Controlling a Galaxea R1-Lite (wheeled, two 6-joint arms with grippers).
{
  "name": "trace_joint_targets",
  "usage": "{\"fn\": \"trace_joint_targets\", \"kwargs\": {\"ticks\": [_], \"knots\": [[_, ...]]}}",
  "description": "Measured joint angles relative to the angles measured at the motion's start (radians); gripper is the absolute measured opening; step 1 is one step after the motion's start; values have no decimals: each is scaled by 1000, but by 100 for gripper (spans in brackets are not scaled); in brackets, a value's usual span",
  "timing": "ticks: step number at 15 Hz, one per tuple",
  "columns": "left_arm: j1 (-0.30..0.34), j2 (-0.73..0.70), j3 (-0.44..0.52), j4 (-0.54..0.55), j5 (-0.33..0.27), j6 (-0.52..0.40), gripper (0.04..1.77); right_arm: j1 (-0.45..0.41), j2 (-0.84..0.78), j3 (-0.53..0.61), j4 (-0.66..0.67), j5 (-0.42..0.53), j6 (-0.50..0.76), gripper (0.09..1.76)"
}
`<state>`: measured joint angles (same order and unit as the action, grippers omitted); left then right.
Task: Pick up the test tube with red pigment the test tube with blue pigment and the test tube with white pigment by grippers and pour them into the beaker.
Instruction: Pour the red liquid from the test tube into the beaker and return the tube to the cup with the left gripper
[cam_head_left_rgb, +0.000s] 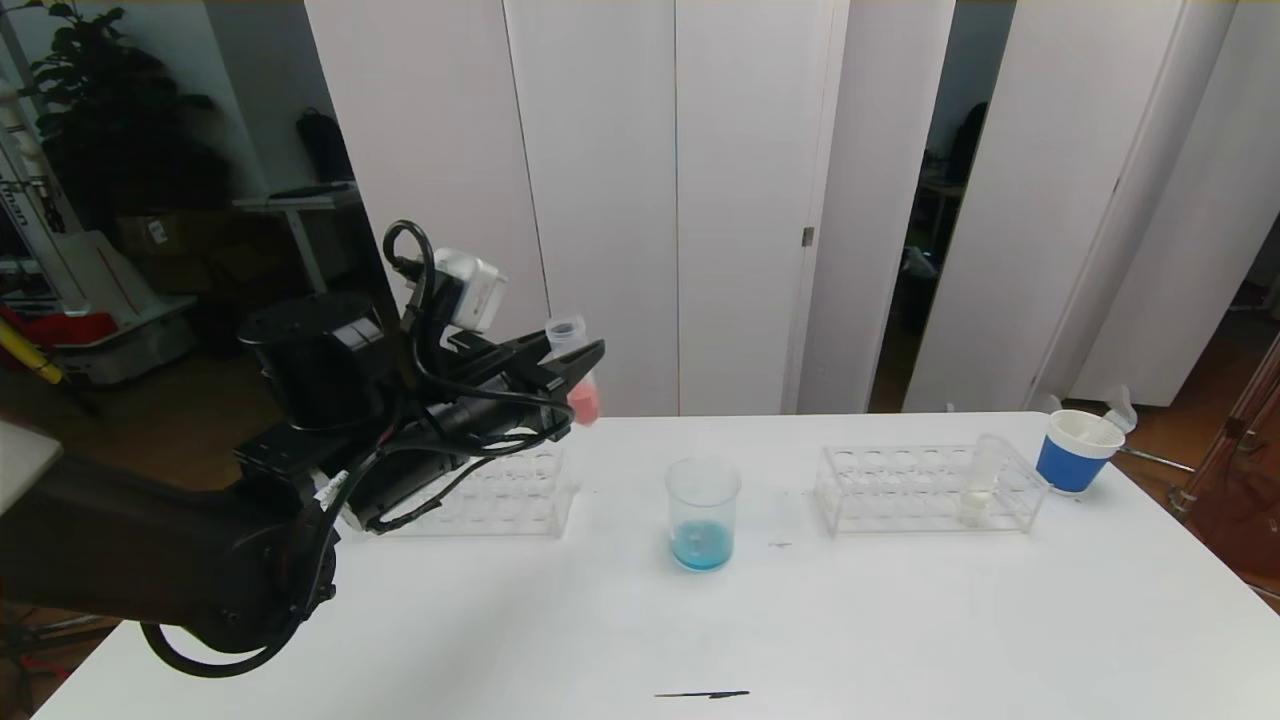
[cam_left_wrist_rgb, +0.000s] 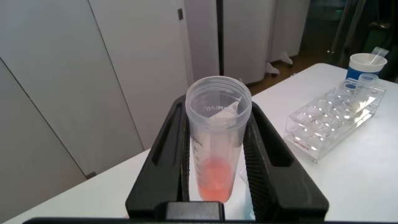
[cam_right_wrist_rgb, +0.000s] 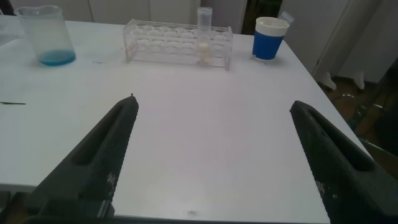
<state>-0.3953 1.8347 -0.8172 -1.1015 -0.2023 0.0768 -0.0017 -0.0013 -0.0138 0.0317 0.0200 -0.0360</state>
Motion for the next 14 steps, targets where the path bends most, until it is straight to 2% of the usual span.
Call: {"fn": "trace_joint_targets", "kwargs": {"ticks": [3,5,10,12,14], "knots": [[-17,10,-104,93,-66,1,60,0,0,0,0,0,0,175],[-30,42,-166,107,-98,16,60,0,0,0,0,0,0,175],[-39,138,-217,93,-176,246,60,0,0,0,0,0,0,175],[-39,175,-223,30,-239,318,60,0,0,0,0,0,0,175],[-39,211,-224,-48,-324,351,60,0,0,0,0,0,0,175]]}}
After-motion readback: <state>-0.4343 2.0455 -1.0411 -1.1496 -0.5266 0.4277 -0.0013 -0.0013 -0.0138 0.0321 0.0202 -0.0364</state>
